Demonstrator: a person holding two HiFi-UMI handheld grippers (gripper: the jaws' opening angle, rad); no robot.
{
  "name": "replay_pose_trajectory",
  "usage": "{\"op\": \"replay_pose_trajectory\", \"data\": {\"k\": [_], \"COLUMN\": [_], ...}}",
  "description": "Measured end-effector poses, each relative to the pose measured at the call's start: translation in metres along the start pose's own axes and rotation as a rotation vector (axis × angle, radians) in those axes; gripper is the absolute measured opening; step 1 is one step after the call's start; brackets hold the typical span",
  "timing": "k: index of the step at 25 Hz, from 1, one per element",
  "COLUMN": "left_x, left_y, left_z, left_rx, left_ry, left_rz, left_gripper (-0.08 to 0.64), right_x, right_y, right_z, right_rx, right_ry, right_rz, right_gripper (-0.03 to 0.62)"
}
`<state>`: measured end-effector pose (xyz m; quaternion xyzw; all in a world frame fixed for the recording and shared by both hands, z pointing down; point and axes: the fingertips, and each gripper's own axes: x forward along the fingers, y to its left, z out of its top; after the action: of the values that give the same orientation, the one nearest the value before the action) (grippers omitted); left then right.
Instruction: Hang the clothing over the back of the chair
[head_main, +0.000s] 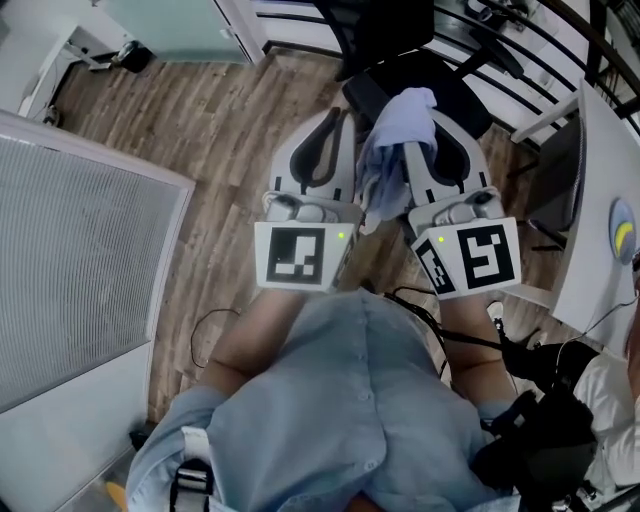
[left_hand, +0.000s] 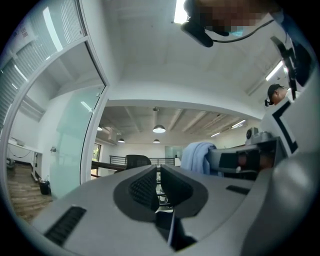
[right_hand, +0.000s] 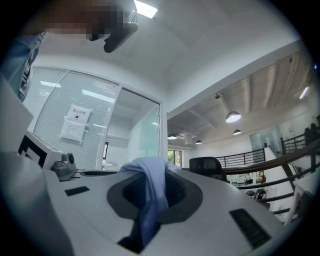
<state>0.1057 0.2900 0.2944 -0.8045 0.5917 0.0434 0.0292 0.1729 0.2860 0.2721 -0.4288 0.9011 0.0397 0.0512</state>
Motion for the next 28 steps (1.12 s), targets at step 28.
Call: {"op": "replay_pose_trajectory", "data": {"k": [28], "left_x": [0.157], "left_y": [0.236], "left_z": [-0.003], "left_rx": [0.014], "left_ry": [-0.042], "left_rz": [-0.063], "left_gripper": [0.026], "right_x": [0.296], "right_y": [0.002], "right_z": [-0.010], "right_rx": [-0.052], "right_ry": [-0.061], "right_rz": [-0.032], "right_gripper": [0.034]}}
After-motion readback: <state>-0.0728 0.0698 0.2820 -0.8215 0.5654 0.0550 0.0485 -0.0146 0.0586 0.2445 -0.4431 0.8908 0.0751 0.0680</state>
